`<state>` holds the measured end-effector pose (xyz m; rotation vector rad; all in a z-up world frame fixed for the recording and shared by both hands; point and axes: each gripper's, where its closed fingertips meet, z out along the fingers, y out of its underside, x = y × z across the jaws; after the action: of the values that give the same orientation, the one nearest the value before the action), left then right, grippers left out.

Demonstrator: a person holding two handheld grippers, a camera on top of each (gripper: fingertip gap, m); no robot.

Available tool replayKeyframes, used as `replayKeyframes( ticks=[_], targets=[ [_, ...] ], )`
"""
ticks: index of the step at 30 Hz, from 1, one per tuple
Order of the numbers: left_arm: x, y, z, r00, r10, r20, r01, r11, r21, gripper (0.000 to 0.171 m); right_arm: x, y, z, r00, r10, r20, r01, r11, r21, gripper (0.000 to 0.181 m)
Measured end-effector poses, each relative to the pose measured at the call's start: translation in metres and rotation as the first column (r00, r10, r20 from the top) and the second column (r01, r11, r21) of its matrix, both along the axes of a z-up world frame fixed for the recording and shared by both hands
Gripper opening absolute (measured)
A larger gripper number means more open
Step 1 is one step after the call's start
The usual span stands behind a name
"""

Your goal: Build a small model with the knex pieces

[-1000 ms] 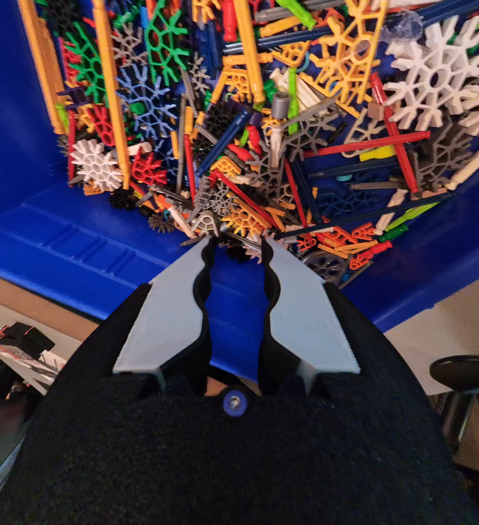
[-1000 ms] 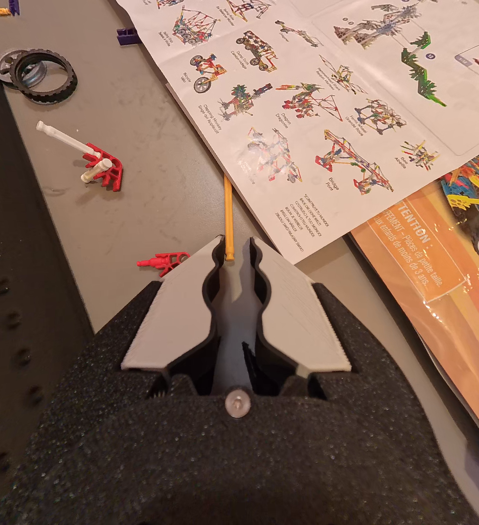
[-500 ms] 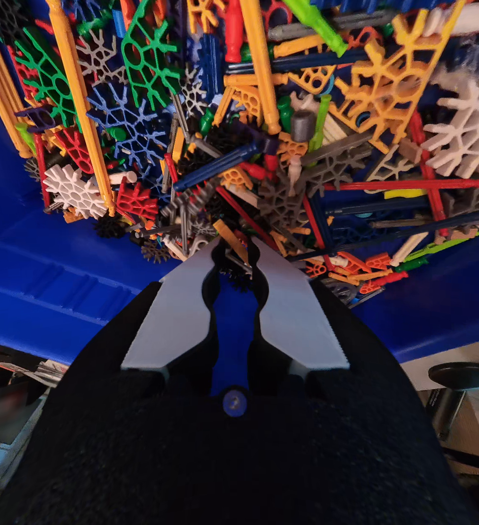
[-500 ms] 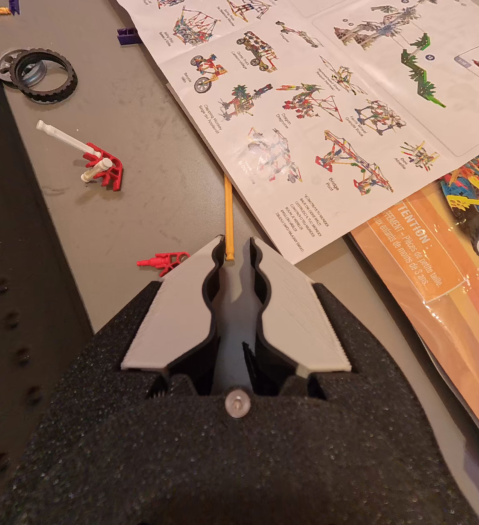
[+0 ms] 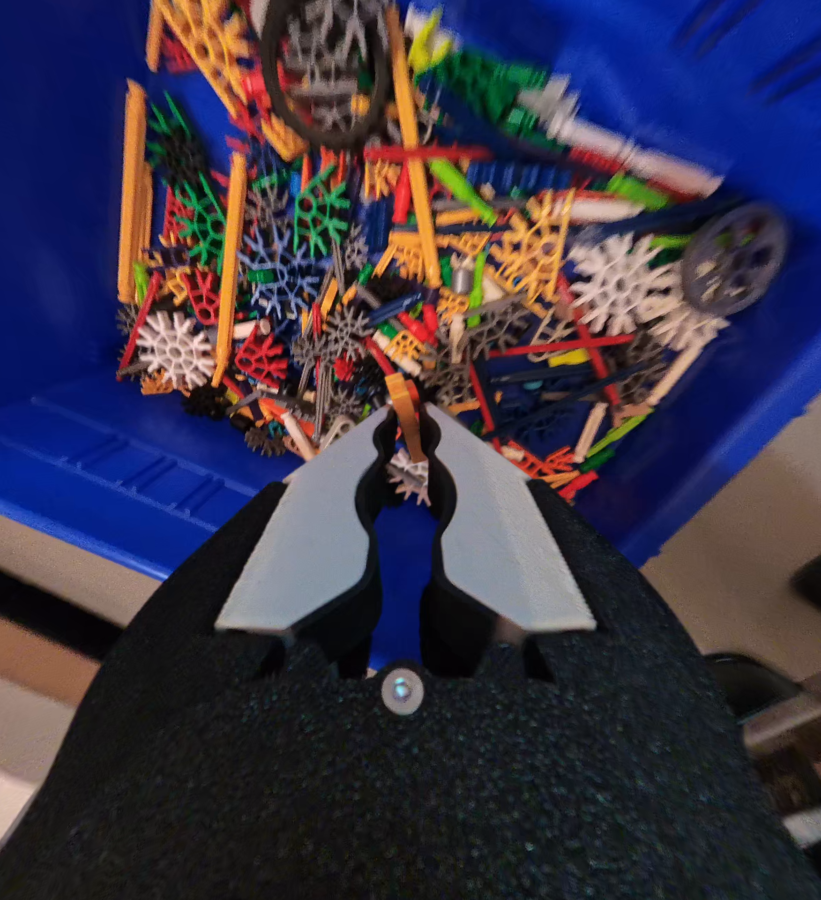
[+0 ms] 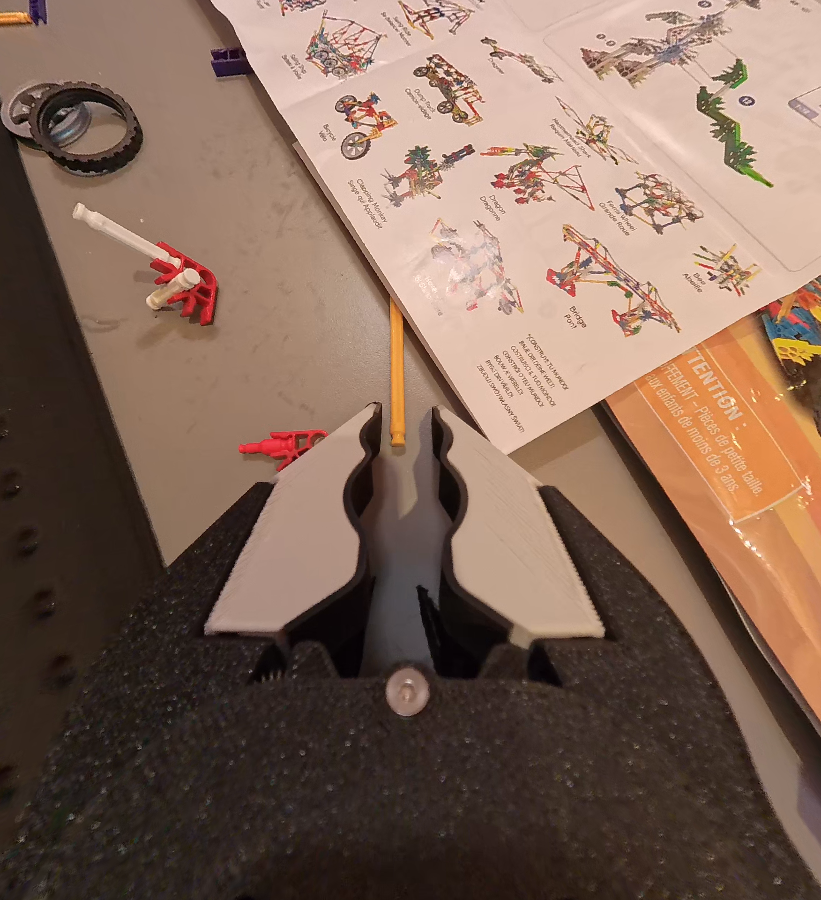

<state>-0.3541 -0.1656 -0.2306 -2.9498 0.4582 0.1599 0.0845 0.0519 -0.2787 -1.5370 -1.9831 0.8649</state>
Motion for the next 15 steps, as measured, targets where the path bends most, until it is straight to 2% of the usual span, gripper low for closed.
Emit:
replayKeyframes(
  ticks=[4, 7, 11, 13, 15],
  targets=[
    [0.021, 0.019, 0.032, 0.992, -0.005, 0.129, -0.021, 0.980, 0.198, 0.006, 0.000, 0.000, 0.000, 1.000, 0.001, -0.001, -0.001, 1.000, 0.005, 0.020],
    [0.032, 0.030, 0.051, 0.988, 0.002, 0.156, -0.049, 0.953, 0.299, 0.006, 0.000, 0.000, 0.000, 1.000, 0.004, -0.004, -0.004, 1.000, 0.024, 0.021],
    [0.022, 0.019, 0.031, 0.993, 0.034, 0.117, -0.059, 0.975, 0.214, 0.005, 0.000, -0.001, -0.001, 1.000, 0.005, -0.006, -0.004, 0.999, 0.032, 0.022],
    [0.004, 0.011, 0.018, 0.996, 0.077, 0.042, -0.083, 0.984, 0.159, 0.003, 0.000, -0.001, -0.001, 1.000, 0.007, -0.007, -0.007, 0.999, 0.037, 0.022],
    [0.003, 0.008, 0.007, 0.995, 0.075, 0.060, -0.082, 0.988, 0.129, 0.003, 0.001, -0.001, -0.001, 1.000, 0.009, -0.008, -0.009, 0.999, 0.038, 0.022]
  ],
)
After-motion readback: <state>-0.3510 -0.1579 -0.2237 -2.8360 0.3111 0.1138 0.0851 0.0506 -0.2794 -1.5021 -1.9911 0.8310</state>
